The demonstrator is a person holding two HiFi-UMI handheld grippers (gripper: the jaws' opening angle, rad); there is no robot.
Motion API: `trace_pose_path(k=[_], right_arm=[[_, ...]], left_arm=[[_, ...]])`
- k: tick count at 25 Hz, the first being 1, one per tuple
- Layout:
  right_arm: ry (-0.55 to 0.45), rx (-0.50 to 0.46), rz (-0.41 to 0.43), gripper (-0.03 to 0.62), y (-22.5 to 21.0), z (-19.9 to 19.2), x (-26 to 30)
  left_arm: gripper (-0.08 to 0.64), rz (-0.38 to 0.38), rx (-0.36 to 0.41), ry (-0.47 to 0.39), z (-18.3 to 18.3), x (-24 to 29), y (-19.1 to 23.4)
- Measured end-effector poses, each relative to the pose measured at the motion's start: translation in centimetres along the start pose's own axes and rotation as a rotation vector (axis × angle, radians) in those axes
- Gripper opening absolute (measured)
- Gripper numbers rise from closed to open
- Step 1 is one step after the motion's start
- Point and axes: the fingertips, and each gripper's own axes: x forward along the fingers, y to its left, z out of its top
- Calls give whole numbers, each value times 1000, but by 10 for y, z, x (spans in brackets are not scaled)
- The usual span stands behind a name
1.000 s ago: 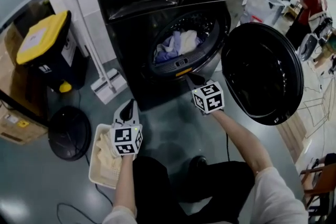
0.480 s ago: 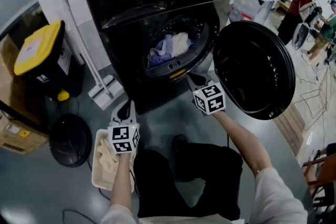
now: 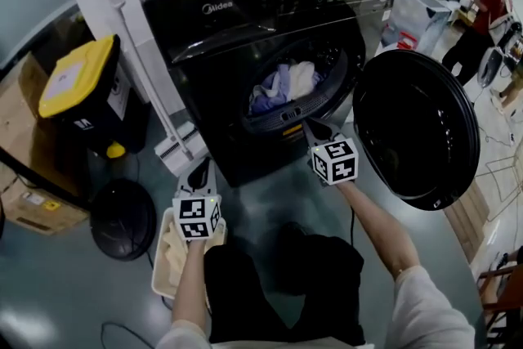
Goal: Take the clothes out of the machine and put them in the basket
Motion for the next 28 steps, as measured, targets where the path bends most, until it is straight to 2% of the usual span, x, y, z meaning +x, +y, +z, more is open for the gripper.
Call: trace_pose_path(k=[6, 13, 15, 19, 25, 28], right_arm=[[15, -8, 13, 25, -5, -4, 23], [40, -103, 48, 25, -3, -13, 54], [52, -158, 58, 25, -4, -17, 64], [94, -354, 66, 25, -7, -24, 83], [167, -811, 41, 25, -13, -38, 117], [211, -953, 30, 26, -21, -43, 135]], left_arm=[[18, 23, -33, 4, -4, 12, 7], [18, 47, -35, 29, -16, 28, 16], [18, 54, -34, 36, -19, 32, 19], [18, 69, -44, 40, -23, 40, 22], [18, 73, -37, 48, -28, 50, 24], [18, 75, -32, 47, -27, 53, 25]])
